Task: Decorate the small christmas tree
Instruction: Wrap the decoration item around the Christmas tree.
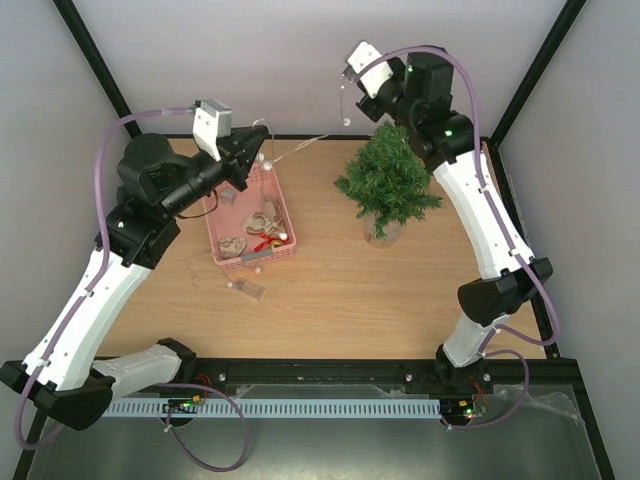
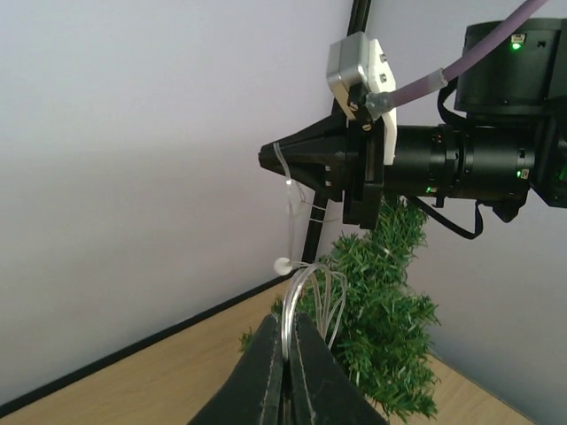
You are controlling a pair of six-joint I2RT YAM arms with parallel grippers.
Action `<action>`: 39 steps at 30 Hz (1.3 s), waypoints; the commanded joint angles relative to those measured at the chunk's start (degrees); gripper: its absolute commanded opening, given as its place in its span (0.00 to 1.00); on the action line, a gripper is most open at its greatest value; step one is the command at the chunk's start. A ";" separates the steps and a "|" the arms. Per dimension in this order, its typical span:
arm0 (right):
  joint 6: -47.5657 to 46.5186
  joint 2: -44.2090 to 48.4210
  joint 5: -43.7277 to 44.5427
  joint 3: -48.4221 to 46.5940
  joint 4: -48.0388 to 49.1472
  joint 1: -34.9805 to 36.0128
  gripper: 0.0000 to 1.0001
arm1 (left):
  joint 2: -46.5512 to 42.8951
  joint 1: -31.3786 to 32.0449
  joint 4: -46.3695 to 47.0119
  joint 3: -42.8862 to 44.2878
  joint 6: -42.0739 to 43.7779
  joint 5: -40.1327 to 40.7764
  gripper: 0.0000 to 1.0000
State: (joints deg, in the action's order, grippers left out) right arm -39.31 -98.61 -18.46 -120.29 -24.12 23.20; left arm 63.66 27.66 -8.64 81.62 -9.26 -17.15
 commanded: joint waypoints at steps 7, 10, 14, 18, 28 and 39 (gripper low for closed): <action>-1.23 0.14 3.58 4.54 -4.28 4.13 0.02 | -6.84 -0.59 -6.52 -3.52 -0.32 -2.86 0.02; -0.53 2.09 3.76 8.08 -3.46 5.89 0.02 | -9.23 -0.59 -8.15 -4.80 -0.09 -3.33 0.02; 0.99 5.44 4.46 14.68 -0.46 6.91 0.02 | -11.62 -0.60 -9.10 -6.91 0.37 -5.58 0.02; 3.79 9.23 5.70 20.53 1.52 7.14 0.02 | -13.34 -0.59 -7.93 -9.71 -0.36 -10.77 0.02; 11.64 22.88 2.88 37.96 10.86 7.56 0.02 | -16.30 -0.59 -3.36 -12.73 -3.25 -21.58 0.02; 21.96 31.57 2.92 48.17 9.78 7.56 0.41 | -15.74 -0.42 6.62 -17.68 -9.82 -29.35 0.02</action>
State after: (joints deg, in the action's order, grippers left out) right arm -24.12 -71.33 -16.12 -74.17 -13.93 30.41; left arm 47.24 27.31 -7.49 65.39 -15.70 -42.59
